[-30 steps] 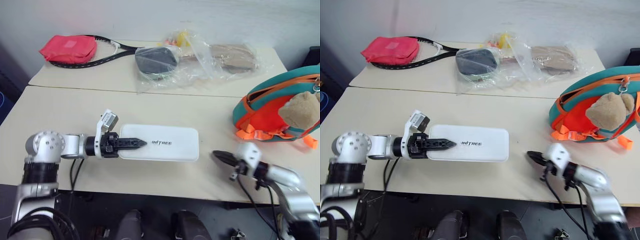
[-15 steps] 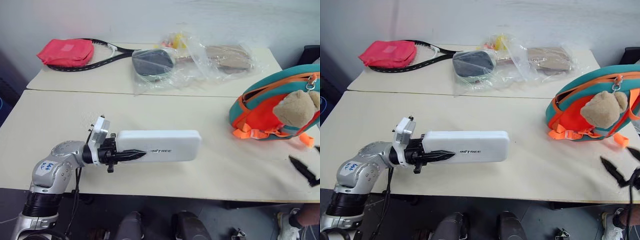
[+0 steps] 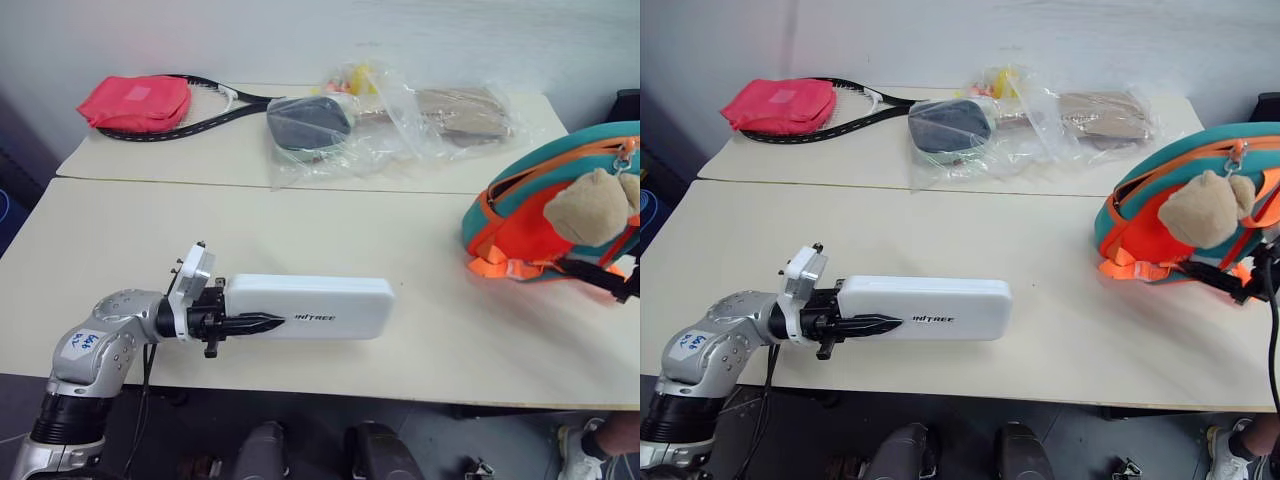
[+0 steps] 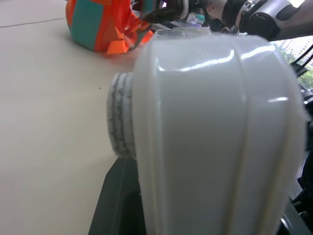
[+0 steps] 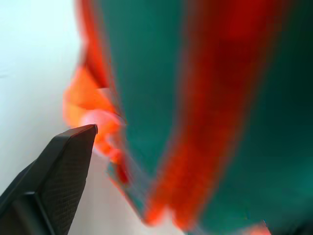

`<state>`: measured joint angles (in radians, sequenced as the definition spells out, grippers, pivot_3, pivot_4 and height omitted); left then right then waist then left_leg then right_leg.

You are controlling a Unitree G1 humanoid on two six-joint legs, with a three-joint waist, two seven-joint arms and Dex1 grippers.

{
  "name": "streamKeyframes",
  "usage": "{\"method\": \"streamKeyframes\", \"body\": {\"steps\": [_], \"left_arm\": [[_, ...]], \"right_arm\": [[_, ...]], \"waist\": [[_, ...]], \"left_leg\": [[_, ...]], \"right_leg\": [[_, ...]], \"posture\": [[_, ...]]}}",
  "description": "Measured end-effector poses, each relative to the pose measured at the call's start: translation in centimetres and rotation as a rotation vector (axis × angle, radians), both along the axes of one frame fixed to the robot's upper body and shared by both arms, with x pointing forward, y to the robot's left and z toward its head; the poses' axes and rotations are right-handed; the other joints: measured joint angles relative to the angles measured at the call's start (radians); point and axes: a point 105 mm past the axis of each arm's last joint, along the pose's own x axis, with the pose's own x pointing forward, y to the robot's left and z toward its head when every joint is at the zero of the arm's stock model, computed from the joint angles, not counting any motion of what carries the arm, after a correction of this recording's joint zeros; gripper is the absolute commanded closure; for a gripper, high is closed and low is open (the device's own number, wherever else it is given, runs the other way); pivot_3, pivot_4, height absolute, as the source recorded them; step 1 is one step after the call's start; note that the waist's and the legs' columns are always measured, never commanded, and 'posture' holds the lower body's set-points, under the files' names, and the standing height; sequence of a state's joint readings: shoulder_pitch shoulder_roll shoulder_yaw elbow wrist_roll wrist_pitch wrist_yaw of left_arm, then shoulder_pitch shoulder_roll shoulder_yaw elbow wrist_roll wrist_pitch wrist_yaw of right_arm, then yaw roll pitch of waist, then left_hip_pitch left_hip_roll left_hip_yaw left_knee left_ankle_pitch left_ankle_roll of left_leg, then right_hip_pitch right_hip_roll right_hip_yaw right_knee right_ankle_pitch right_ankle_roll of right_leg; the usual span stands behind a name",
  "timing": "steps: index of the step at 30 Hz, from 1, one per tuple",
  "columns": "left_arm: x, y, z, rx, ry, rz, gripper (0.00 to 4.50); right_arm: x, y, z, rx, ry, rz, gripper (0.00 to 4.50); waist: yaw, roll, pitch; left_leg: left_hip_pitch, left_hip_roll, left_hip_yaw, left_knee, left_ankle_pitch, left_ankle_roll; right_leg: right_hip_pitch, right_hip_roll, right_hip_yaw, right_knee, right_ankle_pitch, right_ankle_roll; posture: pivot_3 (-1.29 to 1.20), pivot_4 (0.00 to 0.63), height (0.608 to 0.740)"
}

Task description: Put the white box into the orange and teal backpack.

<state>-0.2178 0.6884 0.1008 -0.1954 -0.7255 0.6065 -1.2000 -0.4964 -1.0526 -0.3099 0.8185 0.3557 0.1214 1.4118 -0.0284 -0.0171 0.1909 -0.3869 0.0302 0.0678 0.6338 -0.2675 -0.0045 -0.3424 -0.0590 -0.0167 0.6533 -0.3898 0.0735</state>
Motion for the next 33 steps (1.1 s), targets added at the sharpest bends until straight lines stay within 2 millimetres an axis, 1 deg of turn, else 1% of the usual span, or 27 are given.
{"method": "streamKeyframes", "body": {"steps": [3,6,7,9,10,14,17,19,20,22,25,26,29,30,31,33], "left_arm": [[0.1,0.4,0.2,-0.011,0.003,0.034,3.25],[0.4,0.6,0.3,-0.021,0.005,0.062,3.25],[0.5,0.5,0.3,-0.028,0.009,0.07,3.25],[0.8,0.3,0.4,-0.042,0.01,0.087,3.25],[1.0,0.3,0.5,-0.047,0.01,0.095,3.25],[1.9,0.7,1.1,-0.066,-0.006,0.144,3.25],[2.7,1.3,1.4,-0.086,-0.004,0.198,3.25],[3.0,1.7,1.5,-0.096,0.003,0.232,3.25],[3.2,2.1,1.5,-0.102,0.008,0.247,3.25],[3.4,2.7,1.4,-0.112,0.019,0.271,3.25],[3.9,4.3,1.1,-0.13,0.046,0.323,3.25],[4.0,4.9,0.9,-0.134,0.052,0.345,3.25],[4.3,6.2,0.6,-0.141,0.059,0.397,3.25],[4.4,6.4,0.4,-0.141,0.063,0.409,3.25],[4.3,6.6,0.3,-0.142,0.064,0.419,3.25],[4.1,7.4,-0.1,-0.142,0.068,0.457,3.25]], "right_arm": [[-0.3,2.3,0.1,0.045,0.04,0.098,0.02],[0.1,4.3,0.3,0.098,0.009,0.144,0.02],[0.3,4.9,0.2,0.116,-0.009,0.143,0.4],[0.9,5.9,0.0,0.164,-0.057,0.127,0.92],[1.2,6.2,0.0,0.18,-0.081,0.115,1.33],[1.8,7.6,-0.1,0.221,-0.155,0.08,2.64],[1.7,9.3,-0.2,0.27,-0.197,0.087,3.68],[1.4,11.4,0.2,0.315,-0.219,0.123,4.28],[1.3,12.6,0.5,0.333,-0.227,0.154,4.37],[0.9,15.4,1.3,0.368,-0.239,0.226,4.38],[0.1,20.8,2.7,0.459,-0.244,0.372,4.38],[-0.5,22.7,3.0,0.486,-0.227,0.436,4.38],[-2.8,27.3,3.8,0.541,-0.168,0.634,4.38],[-3.6,28.5,4.1,0.56,-0.147,0.696,4.38],[-4.3,29.2,4.3,0.574,-0.124,0.739,4.38],[-6.6,30.1,4.2,0.576,-0.041,0.849,4.38]], "waist": [[0.0,0.0,0.0],[-0.004,0.0,0.0],[-0.004,0.0,0.0],[-0.003,0.0,0.0],[-0.002,0.0,0.0],[-0.001,0.0,0.0],[-0.003,0.0,0.0],[-0.004,0.0,0.0],[-0.005,0.0,0.0],[-0.007,0.0,0.0],[-0.016,0.0,0.0],[-0.018,-0.001,0.0],[-0.022,-0.001,0.0],[-0.022,-0.001,0.0],[-0.021,-0.001,0.0],[-0.021,-0.001,0.0]], "left_leg": [[0.0,0.0,-0.001,0.001,0.0,0.0],[0.0,0.0,-0.002,0.001,-0.001,0.002],[0.0,0.0,-0.002,0.001,-0.001,0.002],[0.0,0.0,-0.002,0.001,0.0,0.0],[0.0,0.0,-0.002,0.001,0.0,-0.001],[0.0,0.0,-0.002,0.001,0.0,-0.001],[0.0,0.0,-0.002,0.0,0.0,-0.001],[-0.001,0.0,-0.002,0.0,0.0,-0.002],[-0.001,0.0,-0.002,-0.001,0.0,-0.002],[-0.001,0.0,-0.002,-0.001,0.0,-0.002],[-0.001,0.001,-0.002,-0.003,0.0,-0.002],[-0.003,0.001,-0.002,-0.004,0.0,-0.002],[-0.009,0.001,-0.002,-0.003,0.001,-0.003],[-0.011,0.0,-0.002,-0.002,0.002,-0.003],[-0.013,0.0,-0.003,-0.001,0.002,-0.003],[-0.015,0.0,-0.003,0.0,0.001,-0.001]], "right_leg": [[0.0,0.0,-0.001,0.0,0.0,0.0],[0.001,0.0,-0.001,0.0,0.0,0.0],[0.001,0.0,-0.001,0.001,0.0,0.0],[0.0,0.0,-0.001,0.001,0.0,0.0],[0.0,0.0,-0.001,0.001,0.0,0.0],[0.0,0.0,-0.001,0.001,0.0,0.0],[0.0,0.0,-0.001,0.001,0.0,0.0],[-0.001,0.0,-0.001,0.002,0.0,0.001],[-0.002,0.0,-0.001,0.002,0.0,0.0],[-0.003,0.0,-0.001,0.003,0.0,0.0],[-0.005,0.0,-0.001,0.004,0.0,0.0],[-0.007,0.0,-0.001,0.006,0.0,0.0],[-0.015,0.0,-0.001,0.008,0.0,0.0],[-0.017,0.0,-0.001,0.008,0.0,0.0],[-0.017,-0.001,-0.001,0.009,0.0,0.0],[-0.017,-0.002,-0.002,0.009,0.0,0.0]], "posture": [[0.0,0.15,0.74],[0.0,0.15,0.74],[0.0,0.15,0.74],[0.0,0.15,0.74],[0.0,0.15,0.74],[0.0,0.15,0.74],[0.0,0.15,0.74],[0.0,0.15,0.74],[0.0,0.15,0.74],[0.0,0.15,0.74],[0.0,0.15,0.74],[0.0,0.15,0.74],[0.0,0.15,0.74],[0.0,0.15,0.74],[0.0,0.15,0.74],[0.0,0.15,0.74]]}}
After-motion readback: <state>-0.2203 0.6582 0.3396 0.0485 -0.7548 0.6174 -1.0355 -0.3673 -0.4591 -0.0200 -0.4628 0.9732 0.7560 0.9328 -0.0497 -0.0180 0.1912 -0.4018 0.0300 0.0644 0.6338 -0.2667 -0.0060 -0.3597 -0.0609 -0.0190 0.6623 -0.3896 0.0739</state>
